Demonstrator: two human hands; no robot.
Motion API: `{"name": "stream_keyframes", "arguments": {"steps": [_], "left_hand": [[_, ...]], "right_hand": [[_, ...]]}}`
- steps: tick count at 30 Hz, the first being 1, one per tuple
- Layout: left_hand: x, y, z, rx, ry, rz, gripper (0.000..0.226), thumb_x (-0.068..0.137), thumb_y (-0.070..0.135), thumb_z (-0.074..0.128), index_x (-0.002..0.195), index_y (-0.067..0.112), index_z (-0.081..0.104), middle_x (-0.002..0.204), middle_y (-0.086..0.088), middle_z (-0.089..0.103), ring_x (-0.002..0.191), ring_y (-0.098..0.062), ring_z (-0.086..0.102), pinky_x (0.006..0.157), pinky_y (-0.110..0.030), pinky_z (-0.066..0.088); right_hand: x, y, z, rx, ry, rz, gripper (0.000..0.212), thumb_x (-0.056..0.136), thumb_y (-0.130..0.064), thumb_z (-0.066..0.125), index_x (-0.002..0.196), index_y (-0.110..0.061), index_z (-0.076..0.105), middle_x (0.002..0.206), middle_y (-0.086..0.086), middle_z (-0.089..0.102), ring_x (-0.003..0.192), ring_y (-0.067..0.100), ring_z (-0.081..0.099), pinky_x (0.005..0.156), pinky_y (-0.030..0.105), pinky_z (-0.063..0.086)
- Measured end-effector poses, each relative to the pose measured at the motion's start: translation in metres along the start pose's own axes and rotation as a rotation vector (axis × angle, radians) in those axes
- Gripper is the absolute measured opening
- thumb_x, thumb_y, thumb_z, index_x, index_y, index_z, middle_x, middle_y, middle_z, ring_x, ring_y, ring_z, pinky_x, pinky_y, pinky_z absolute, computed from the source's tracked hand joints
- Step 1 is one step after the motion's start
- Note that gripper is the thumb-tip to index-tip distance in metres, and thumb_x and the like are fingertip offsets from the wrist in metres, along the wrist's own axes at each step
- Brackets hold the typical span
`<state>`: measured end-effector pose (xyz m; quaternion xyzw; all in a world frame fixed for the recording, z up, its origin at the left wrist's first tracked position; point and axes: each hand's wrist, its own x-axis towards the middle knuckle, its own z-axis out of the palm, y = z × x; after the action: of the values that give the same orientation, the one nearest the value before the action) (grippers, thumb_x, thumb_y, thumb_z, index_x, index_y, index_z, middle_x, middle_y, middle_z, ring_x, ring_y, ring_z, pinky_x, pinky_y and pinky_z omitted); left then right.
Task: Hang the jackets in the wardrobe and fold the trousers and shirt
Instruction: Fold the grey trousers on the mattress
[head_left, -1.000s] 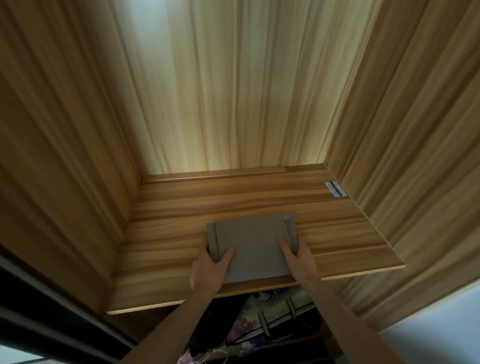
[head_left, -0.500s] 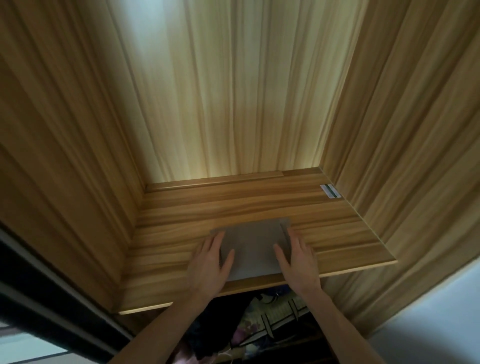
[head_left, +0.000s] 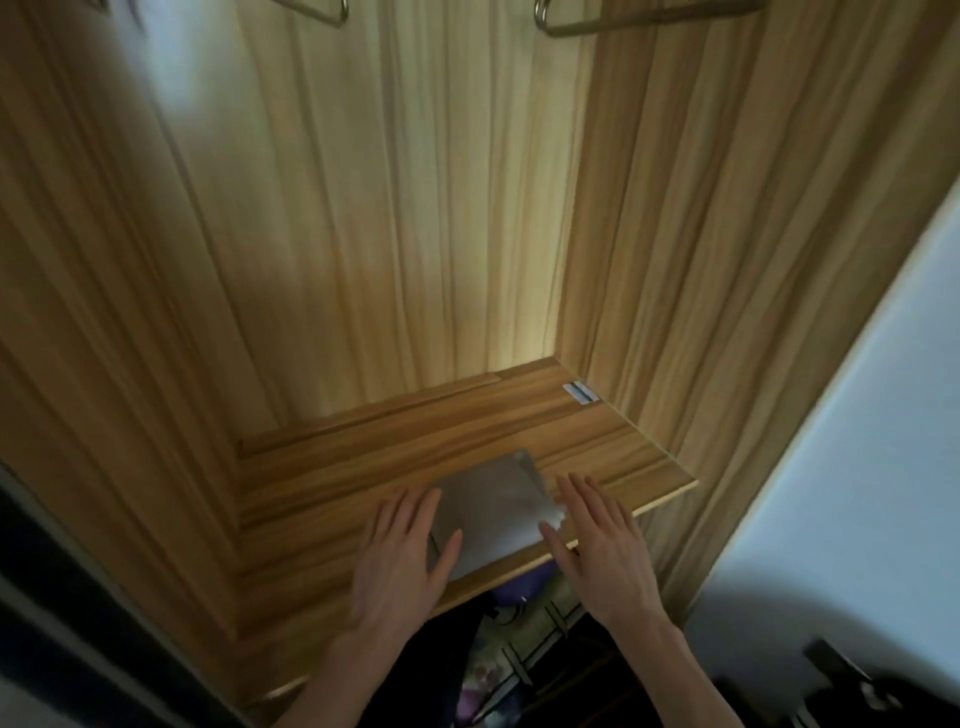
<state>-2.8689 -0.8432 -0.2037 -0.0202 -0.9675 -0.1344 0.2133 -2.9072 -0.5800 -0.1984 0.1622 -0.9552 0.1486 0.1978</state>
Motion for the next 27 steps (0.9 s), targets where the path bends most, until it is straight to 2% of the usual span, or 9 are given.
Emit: {"name": "stream_keyframes", "arguments": {"steps": [5,11,14,18,23,27], "left_hand": [[-0.006,0.03,-0.011,-0.124,-0.042,0.13,0.063,0.101,0.057,0.041,0.144,0.015,0.058,0.144,-0.004,0.061,0.134,-0.025,0.054,0.112,-0.045,0.046],[-0.032,0.081,-0.012,-0.283,-0.091,0.333,0.054,0.102,0.053,0.045,0.14,0.018,0.057,0.137,0.001,0.062,0.13,-0.019,0.053,0.105,-0.038,0.05],[-0.046,0.108,-0.007,-0.309,-0.133,0.431,0.054,0.101,0.051,0.049,0.142,0.016,0.057,0.14,-0.001,0.062,0.135,-0.023,0.052,0.109,-0.044,0.047],[-0.07,0.154,-0.01,-0.359,-0.166,0.55,0.055,0.1,0.047,0.051,0.143,0.013,0.057,0.14,-0.005,0.062,0.133,-0.026,0.054,0.113,-0.044,0.044],[-0.116,0.224,-0.017,-0.507,-0.16,0.716,0.056,0.098,0.04,0.055,0.142,0.007,0.058,0.142,-0.011,0.061,0.135,-0.032,0.054,0.112,-0.049,0.045],[-0.164,0.276,-0.033,-0.566,-0.187,0.831,0.056,0.1,0.04,0.052,0.144,0.006,0.057,0.146,-0.013,0.059,0.139,-0.033,0.051,0.115,-0.052,0.043]], "right_hand": [[-0.039,-0.01,-0.033,-0.088,0.042,0.209,0.065,0.103,-0.059,0.049,0.15,-0.015,0.054,0.147,0.005,0.061,0.133,0.027,0.06,0.106,0.043,0.05],[-0.11,-0.016,-0.088,-0.186,0.09,0.385,0.069,0.105,-0.06,0.042,0.156,-0.014,0.046,0.154,0.006,0.055,0.145,0.027,0.05,0.118,0.043,0.042],[-0.153,-0.02,-0.114,-0.259,0.13,0.498,0.076,0.103,-0.067,0.035,0.157,-0.015,0.046,0.155,0.005,0.054,0.146,0.026,0.048,0.119,0.044,0.04],[-0.218,-0.02,-0.147,-0.375,0.171,0.633,0.072,0.104,-0.063,0.04,0.157,-0.014,0.045,0.157,0.004,0.052,0.151,0.024,0.042,0.124,0.045,0.034],[-0.303,-0.026,-0.191,-0.493,0.212,0.808,0.072,0.105,-0.062,0.038,0.159,-0.014,0.043,0.163,0.007,0.044,0.156,0.024,0.033,0.124,0.049,0.033],[-0.369,-0.039,-0.224,-0.576,0.207,0.956,0.073,0.105,-0.063,0.033,0.16,-0.016,0.04,0.165,0.005,0.041,0.157,0.024,0.03,0.128,0.045,0.025]]}}
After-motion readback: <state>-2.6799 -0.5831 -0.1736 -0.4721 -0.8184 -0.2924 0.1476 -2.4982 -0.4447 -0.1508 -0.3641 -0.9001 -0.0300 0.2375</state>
